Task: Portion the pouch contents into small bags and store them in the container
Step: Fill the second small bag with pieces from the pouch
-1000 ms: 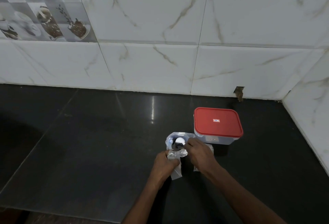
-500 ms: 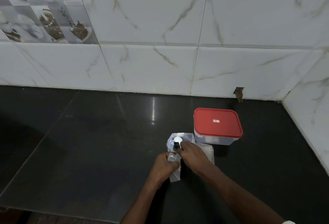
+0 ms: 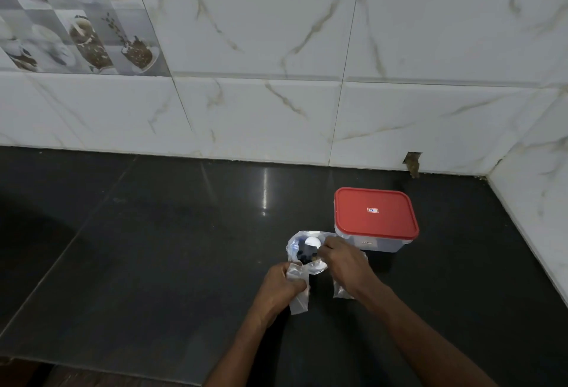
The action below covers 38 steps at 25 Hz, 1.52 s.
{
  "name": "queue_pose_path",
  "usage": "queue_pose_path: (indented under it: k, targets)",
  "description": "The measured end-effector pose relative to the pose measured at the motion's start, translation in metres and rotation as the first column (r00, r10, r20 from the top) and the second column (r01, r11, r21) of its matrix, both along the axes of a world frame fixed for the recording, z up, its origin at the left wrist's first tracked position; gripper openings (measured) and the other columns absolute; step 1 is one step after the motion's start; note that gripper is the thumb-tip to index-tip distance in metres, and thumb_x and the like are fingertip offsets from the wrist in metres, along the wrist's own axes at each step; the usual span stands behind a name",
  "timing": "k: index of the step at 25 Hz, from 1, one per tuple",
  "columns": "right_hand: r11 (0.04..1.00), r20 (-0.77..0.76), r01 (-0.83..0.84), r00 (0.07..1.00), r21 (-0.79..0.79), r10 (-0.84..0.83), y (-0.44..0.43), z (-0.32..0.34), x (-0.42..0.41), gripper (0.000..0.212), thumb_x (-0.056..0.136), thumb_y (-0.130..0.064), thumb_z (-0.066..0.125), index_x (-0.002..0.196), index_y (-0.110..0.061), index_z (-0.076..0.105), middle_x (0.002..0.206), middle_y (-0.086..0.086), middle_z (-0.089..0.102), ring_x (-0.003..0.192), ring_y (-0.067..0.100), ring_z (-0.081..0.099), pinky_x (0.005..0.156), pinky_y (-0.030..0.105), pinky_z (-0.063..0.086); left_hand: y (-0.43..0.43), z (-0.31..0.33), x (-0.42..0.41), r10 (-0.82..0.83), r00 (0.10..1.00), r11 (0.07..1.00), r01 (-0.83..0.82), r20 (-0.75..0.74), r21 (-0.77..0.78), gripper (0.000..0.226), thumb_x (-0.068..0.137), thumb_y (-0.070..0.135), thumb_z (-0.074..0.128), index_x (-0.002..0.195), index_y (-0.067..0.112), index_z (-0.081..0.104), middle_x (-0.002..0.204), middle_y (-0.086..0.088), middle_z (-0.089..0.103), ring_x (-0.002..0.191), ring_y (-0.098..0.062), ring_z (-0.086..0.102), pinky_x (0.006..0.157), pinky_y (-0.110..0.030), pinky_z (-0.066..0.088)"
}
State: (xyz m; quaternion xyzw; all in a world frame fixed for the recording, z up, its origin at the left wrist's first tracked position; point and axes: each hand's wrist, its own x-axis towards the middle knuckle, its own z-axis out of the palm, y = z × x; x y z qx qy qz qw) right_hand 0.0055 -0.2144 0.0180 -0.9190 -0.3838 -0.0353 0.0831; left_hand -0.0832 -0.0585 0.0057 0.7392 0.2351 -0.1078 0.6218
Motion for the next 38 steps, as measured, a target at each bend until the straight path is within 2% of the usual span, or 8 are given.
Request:
queue_pose_path:
  k: [5, 8, 12, 20, 24, 32, 35, 38]
  targets:
    - [0.999, -0.015, 0.051, 0.999, 0.012, -0.051, 0.008, -0.012, -0.01, 0.044, 0.057, -0.006, 0.083, 0.099, -0.014, 0.072, 0.082, 0.01, 0.069, 0.068, 0.026, 0.067, 0.048, 0.032, 0.052, 0.0, -0.001, 0.0, -0.045, 0.999, 0.999, 0.046, -0.01, 0.013, 0.033, 0.07, 0.01, 0.062, 0.1, 0.019, 0.071, 0.087, -0.003, 0.077, 0.083, -0.019, 0.074, 0.085, -0.044, 0.06]
    - [0.979, -0.233, 0.171, 0.962, 0.109, -0.142, 0.017, -0.015, -0.01, 0.032, 0.082, -0.008, 0.065, 0.113, -0.011, 0.068, 0.11, 0.01, 0.068, 0.093, 0.026, 0.066, 0.073, 0.035, 0.055, 0.0, 0.0, -0.001, -0.041, 0.999, 0.999, 0.041, -0.033, 0.026, 0.031, 0.077, 0.007, 0.065, 0.102, 0.027, 0.068, 0.095, -0.004, 0.077, 0.091, -0.019, 0.074, 0.086, -0.039, 0.061]
    - [0.938, -0.41, 0.331, 0.874, 0.104, -0.262, 0.028, -0.002, -0.008, 0.018, 0.09, -0.006, 0.055, 0.086, -0.007, 0.072, 0.084, 0.004, 0.068, 0.077, 0.014, 0.062, 0.069, 0.021, 0.044, 0.0, -0.002, 0.0, -0.051, 0.998, 0.998, 0.052, -0.028, 0.041, 0.034, 0.078, 0.008, 0.065, 0.106, 0.027, 0.066, 0.099, -0.003, 0.076, 0.093, -0.018, 0.074, 0.087, -0.039, 0.061]
    - [0.363, -0.918, 0.89, 0.355, 0.275, -0.175, 0.008, 0.007, 0.013, 0.015, 0.079, 0.009, 0.068, 0.068, -0.001, 0.071, 0.07, 0.019, 0.069, 0.049, 0.02, 0.057, 0.051, 0.03, 0.051, 0.0, -0.005, 0.001, -0.056, 0.998, 0.995, 0.056, -0.002, 0.081, 0.04, 0.077, 0.005, 0.067, 0.113, 0.022, 0.065, 0.094, 0.003, 0.075, 0.085, -0.009, 0.072, 0.075, -0.022, 0.057]
    - [0.235, -0.957, 0.935, 0.286, 0.267, -0.05, -0.003, 0.015, 0.009, 0.004, 0.079, 0.01, 0.07, 0.082, 0.011, 0.068, 0.071, 0.02, 0.065, 0.052, 0.02, 0.056, 0.05, 0.029, 0.053, 0.001, -0.009, -0.001, -0.042, 0.998, 0.998, 0.04, 0.036, 0.057, 0.058, 0.073, 0.013, 0.08, 0.126, 0.025, 0.062, 0.105, 0.007, 0.075, 0.095, -0.005, 0.073, 0.086, -0.023, 0.058]
    - [0.38, -0.816, 0.748, 0.577, 0.544, 0.033, -0.017, 0.052, -0.03, 0.009, 0.08, 0.002, 0.072, 0.072, -0.003, 0.074, 0.057, 0.007, 0.065, 0.052, 0.015, 0.056, 0.054, 0.027, 0.051, -0.007, -0.012, -0.008, 0.117, 0.975, 0.983, -0.14, 0.186, 0.115, 0.121, 0.061, 0.008, 0.093, 0.156, 0.028, 0.021, 0.116, 0.015, 0.059, 0.105, -0.004, 0.059, 0.075, -0.003, 0.042]
    - [0.592, -0.582, 0.517, 0.808, 0.619, -0.097, -0.011, 0.051, -0.051, 0.01, 0.078, -0.005, 0.073, 0.073, -0.014, 0.074, 0.067, 0.0, 0.069, 0.062, 0.01, 0.062, 0.063, 0.024, 0.051, -0.01, -0.012, -0.008, 0.164, 0.963, 0.975, -0.191, 0.215, 0.112, 0.128, 0.06, 0.009, 0.094, 0.159, 0.026, 0.015, 0.106, 0.021, 0.061, 0.095, 0.012, 0.057, 0.072, 0.0, 0.042]
    - [0.838, -0.169, 0.119, 0.985, 0.532, -0.033, -0.009, 0.034, -0.071, 0.009, 0.083, -0.013, 0.067, 0.081, -0.021, 0.07, 0.08, -0.007, 0.063, 0.073, 0.005, 0.057, 0.065, 0.019, 0.045, -0.016, -0.007, -0.008, 0.184, 0.947, 0.975, -0.21, 0.263, 0.075, 0.133, 0.049, 0.046, 0.086, 0.159, 0.029, 0.013, 0.098, 0.015, 0.068, 0.084, 0.008, 0.065, 0.07, -0.004, 0.046]
